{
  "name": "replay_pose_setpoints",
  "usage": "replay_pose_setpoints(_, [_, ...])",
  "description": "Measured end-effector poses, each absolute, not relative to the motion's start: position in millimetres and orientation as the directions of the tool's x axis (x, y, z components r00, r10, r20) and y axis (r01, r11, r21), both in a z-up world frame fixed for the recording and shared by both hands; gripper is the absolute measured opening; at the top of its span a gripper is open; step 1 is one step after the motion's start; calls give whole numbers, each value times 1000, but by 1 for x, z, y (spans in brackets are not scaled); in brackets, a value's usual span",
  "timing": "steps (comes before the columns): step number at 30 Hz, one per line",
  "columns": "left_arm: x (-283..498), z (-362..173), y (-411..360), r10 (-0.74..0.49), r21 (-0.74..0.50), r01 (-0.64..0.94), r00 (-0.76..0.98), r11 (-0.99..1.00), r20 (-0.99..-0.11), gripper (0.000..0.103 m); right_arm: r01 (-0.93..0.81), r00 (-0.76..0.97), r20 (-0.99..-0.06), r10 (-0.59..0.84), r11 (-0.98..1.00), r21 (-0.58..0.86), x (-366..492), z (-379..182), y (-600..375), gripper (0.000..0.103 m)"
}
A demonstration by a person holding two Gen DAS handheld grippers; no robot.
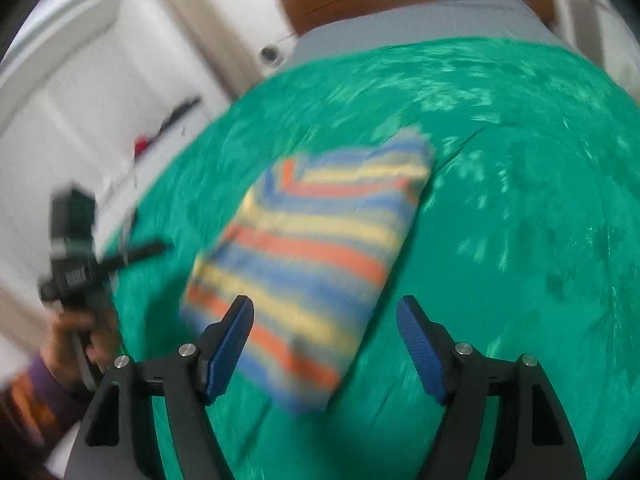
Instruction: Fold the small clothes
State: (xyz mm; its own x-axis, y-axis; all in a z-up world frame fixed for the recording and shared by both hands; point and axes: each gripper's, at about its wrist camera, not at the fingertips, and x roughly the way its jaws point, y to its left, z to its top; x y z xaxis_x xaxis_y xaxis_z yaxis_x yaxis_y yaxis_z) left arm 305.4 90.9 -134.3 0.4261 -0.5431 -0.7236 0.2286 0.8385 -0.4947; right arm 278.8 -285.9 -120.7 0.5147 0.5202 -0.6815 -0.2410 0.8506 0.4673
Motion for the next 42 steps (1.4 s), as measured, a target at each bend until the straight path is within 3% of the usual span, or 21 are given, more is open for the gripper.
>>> replay_pose_setpoints(5, [344, -172, 61, -538, -498, 204, 291, 843, -791, 93, -81, 435, -628, 645, 723, 686, 347, -167, -297, 73])
replay_pose_setpoints(6, [343, -172, 52, -537, -486, 234, 288, 842, -793, 77, -52, 402, -604, 689, 675, 736, 356, -183, -293, 62])
replay_pose_setpoints(7, [344, -172, 43, -531, -467, 265, 281, 843, -800, 55, -30, 360, -586, 726, 637, 771, 364, -199, -284, 44])
replay_pose_setpoints(8, [345, -175, 37, -532, -465, 278, 258, 840, -807, 20, -39, 350, -622, 700, 675, 737, 366, -204, -271, 37])
replay_pose_setpoints(10, [338, -171, 34, -521, -455, 267, 284, 850, -805, 19, -102, 377, -693, 615, 771, 629, 360, -191, -252, 29])
replay_pose_setpoints(12, [326, -156, 36, -512, -437, 277, 338, 856, -789, 17, -225, 458, -761, 460, 888, 401, 344, -160, -224, 26])
replay_pose_setpoints(17, [302, -85, 48, -503, -374, 340, 497, 863, -707, 17, -370, 613, -676, 410, 904, 213, 314, -94, -192, 26])
replay_pose_setpoints(19, [301, -67, 55, -504, -369, 346, 523, 863, -688, 18, -389, 646, -625, 438, 893, 224, 313, -69, -193, 26])
replay_pose_setpoints(20, [302, -62, 57, -499, -365, 343, 529, 865, -686, 23, -388, 651, -611, 450, 889, 242, 316, -64, -195, 26])
replay_pose_setpoints(23, [303, -80, 63, -419, -314, 280, 531, 907, -736, 86, -333, 639, -603, 476, 879, 341, 332, -64, -217, 35])
replay_pose_setpoints(24, [295, -90, 66, -362, -270, 243, 559, 932, -746, 88, -297, 625, -624, 469, 882, 365, 341, -74, -219, 53])
replay_pose_setpoints(25, [284, -97, 69, -316, -226, 222, 587, 948, -745, 88, -237, 607, -676, 418, 907, 348, 346, -90, -227, 82])
replay_pose_setpoints(26, [270, -103, 75, -277, -184, 212, 614, 960, -739, 88, -178, 592, -732, 337, 941, 289, 346, -108, -235, 91])
replay_pose_setpoints(28, [245, -103, 79, -210, -114, 186, 659, 976, -722, 90, -127, 572, -787, 233, 973, 195, 327, -131, -251, 92])
replay_pose_setpoints(30, [212, -94, 81, -135, -42, 147, 712, 988, -689, 99, -101, 562, -807, 181, 983, 150, 304, -140, -263, 92])
replay_pose_setpoints(34, [179, -66, 81, -20, 2, 28, 753, 1000, -658, 101, -75, 608, -788, 102, 995, 71, 233, -119, -273, 93])
replay_pose_setpoints(39, [153, -36, 92, -130, -180, 11, 738, 984, -662, 101, -78, 686, -724, 71, 997, 24, 157, -63, -252, 98])
replay_pose_setpoints(40, [148, -32, 92, -134, -184, 13, 732, 983, -668, 101, -82, 695, -717, 63, 997, 8, 146, -57, -247, 98])
replay_pose_setpoints(42, [135, -25, 82, -60, -78, 8, 719, 997, -692, 101, -93, 706, -706, 52, 995, -20, 125, -44, -237, 98])
